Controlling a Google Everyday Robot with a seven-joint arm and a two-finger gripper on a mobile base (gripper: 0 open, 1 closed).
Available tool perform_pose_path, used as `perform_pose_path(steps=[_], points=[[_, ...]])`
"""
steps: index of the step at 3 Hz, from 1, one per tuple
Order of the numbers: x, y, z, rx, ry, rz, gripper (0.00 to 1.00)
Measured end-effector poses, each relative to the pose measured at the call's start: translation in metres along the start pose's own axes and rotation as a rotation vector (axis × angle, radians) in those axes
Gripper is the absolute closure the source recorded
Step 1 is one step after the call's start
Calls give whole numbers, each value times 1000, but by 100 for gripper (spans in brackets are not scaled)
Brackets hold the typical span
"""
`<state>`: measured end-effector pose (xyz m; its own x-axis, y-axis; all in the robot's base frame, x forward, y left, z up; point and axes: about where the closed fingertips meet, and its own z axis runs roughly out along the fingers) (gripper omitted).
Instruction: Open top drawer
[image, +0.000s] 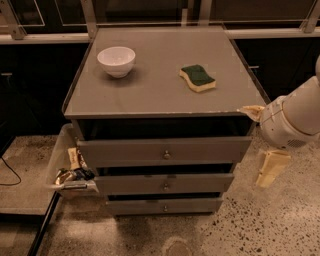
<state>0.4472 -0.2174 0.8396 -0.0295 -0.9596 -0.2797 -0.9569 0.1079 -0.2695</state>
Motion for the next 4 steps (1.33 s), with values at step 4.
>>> perform_pose_path(steps=[4], points=[[28, -24, 86, 37, -14, -54, 0]])
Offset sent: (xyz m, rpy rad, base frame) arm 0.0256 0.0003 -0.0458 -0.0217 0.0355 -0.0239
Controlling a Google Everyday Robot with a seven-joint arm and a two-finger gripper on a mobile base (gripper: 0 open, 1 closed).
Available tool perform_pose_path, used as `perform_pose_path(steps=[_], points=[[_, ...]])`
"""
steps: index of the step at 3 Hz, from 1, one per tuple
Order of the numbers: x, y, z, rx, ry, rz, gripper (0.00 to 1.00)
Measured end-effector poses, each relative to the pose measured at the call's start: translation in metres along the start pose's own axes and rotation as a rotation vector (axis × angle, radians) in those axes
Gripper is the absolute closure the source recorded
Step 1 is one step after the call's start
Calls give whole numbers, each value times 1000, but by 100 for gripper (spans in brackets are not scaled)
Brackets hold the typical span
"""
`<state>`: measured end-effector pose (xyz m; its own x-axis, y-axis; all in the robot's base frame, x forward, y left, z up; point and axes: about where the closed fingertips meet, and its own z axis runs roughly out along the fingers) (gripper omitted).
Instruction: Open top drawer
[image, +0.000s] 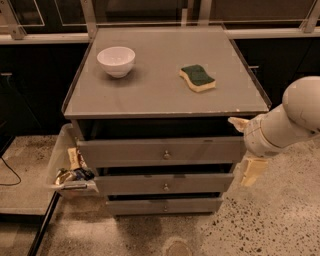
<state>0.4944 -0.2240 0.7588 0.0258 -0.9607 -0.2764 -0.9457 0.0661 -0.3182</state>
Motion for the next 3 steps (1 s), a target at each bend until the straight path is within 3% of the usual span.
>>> perform_pose_path(steps=[1, 2, 3], points=[[6, -15, 27, 59, -48, -68, 0], [15, -36, 49, 97, -74, -84, 0], [15, -36, 49, 96, -74, -84, 0]])
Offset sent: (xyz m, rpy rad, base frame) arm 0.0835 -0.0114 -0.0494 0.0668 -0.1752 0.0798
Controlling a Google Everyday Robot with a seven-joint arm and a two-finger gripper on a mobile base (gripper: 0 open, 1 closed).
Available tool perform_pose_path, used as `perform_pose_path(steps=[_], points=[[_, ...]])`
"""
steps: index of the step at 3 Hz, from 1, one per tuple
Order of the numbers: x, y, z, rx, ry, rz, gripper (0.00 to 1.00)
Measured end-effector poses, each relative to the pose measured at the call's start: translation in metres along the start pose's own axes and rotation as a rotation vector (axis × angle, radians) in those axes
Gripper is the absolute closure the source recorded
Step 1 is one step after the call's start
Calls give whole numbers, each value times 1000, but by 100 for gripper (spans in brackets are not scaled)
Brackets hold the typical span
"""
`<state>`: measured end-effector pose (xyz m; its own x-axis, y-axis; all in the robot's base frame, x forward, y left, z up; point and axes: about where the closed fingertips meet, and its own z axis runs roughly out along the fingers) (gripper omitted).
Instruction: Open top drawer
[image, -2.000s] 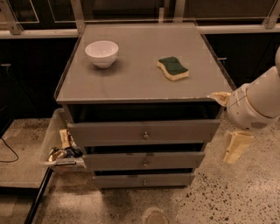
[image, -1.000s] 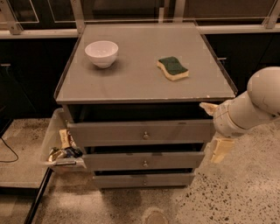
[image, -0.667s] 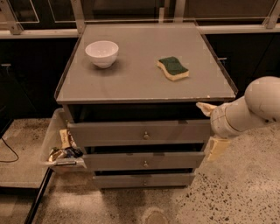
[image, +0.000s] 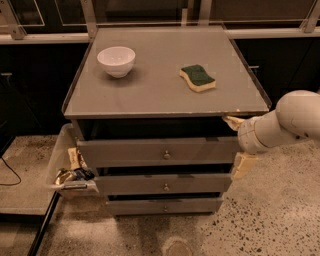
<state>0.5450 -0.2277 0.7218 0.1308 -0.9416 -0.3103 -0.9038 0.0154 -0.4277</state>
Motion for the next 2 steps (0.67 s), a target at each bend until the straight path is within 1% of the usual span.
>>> perform_pose_path(steps=[1, 2], points=[[-1, 4, 28, -20, -2, 13, 0], [-1, 2, 56, -36, -8, 15, 0]])
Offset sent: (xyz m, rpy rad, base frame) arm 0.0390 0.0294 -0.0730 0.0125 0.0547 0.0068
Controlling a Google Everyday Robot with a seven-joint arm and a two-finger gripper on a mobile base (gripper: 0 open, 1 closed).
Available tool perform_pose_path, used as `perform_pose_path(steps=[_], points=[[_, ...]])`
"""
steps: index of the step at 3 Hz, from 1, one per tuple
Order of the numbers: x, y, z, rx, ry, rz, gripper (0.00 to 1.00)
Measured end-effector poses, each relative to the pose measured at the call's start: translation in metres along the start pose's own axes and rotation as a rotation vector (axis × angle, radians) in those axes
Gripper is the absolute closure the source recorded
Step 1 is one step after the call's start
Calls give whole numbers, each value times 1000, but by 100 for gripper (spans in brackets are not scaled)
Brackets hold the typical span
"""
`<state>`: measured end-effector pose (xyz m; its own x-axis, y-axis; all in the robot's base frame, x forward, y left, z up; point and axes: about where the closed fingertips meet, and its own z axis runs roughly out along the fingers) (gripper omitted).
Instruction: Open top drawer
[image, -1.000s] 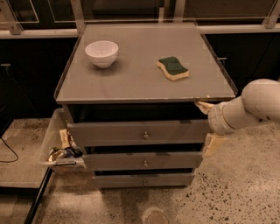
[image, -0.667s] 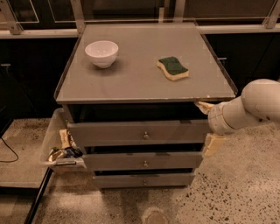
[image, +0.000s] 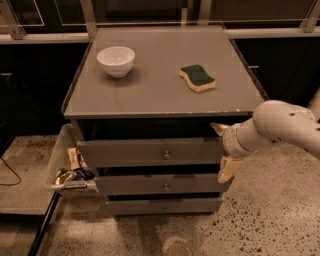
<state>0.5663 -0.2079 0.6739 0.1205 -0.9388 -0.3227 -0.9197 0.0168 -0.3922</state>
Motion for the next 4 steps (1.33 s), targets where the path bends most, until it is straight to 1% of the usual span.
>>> perform_pose_path(steps=[1, 3, 4], points=[[1, -6, 18, -5, -5, 3, 0], [10, -12, 54, 12, -24, -9, 0], [14, -15, 67, -4, -67, 11, 0]])
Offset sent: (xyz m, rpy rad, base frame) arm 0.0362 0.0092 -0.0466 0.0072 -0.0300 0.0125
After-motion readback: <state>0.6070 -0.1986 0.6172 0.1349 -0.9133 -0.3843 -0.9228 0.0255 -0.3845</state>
